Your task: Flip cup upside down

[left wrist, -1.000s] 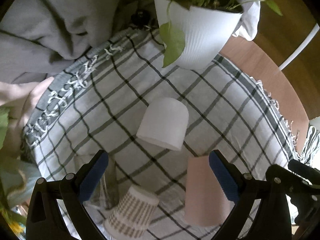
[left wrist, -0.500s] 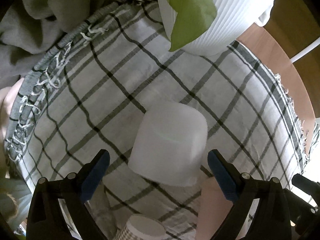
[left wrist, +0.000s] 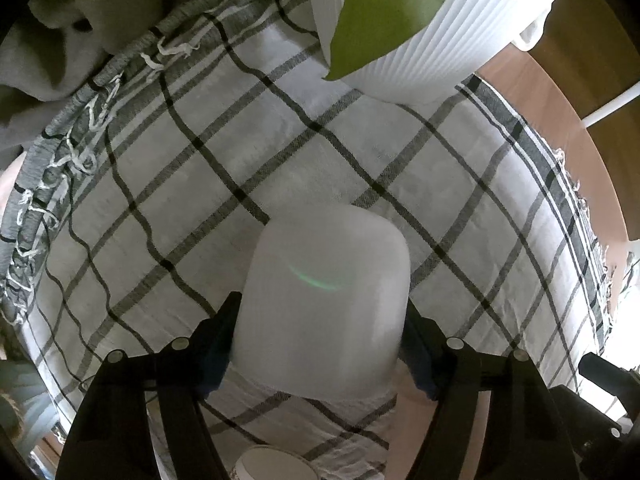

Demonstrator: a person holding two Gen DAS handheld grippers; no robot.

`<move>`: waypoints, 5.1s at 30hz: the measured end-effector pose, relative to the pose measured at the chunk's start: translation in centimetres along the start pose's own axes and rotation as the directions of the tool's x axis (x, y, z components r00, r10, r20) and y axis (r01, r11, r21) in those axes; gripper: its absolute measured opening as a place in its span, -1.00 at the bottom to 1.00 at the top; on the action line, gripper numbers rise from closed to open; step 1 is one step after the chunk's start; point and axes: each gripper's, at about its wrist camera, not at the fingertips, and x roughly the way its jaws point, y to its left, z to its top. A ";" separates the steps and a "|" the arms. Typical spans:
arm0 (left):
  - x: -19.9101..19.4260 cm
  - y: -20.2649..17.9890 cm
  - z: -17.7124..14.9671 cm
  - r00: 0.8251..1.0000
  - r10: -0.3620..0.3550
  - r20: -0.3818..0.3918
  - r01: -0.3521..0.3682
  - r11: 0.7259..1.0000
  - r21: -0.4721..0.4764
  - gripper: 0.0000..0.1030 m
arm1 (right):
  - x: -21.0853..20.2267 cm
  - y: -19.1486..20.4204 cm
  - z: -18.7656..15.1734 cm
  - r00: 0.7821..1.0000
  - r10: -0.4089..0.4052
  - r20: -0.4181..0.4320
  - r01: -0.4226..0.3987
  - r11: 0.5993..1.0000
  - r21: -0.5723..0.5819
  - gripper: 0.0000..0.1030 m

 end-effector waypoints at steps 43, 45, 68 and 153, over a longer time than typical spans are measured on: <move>-13.5 -0.8 -12.5 0.984 0.053 0.171 -0.017 0.979 -0.203 0.30 | -6.6 -1.5 -5.8 0.994 0.071 0.086 -0.055 0.983 -0.176 0.96; -13.7 -1.1 -14.1 0.984 0.053 0.169 -0.010 0.970 -0.242 0.30 | -6.5 -1.7 -6.4 0.994 0.076 0.075 -0.060 0.979 -0.196 0.96; -9.8 -5.3 -25.4 0.999 -0.020 0.033 0.033 0.866 -0.499 0.30 | -4.1 -6.2 -11.5 0.998 -0.041 -0.057 0.014 0.910 -0.414 0.96; -12.8 0.7 -41.9 0.953 0.287 0.095 -0.140 0.697 -0.704 0.97 | -4.0 0.6 -24.4 0.996 0.008 0.085 0.058 0.672 -0.738 0.96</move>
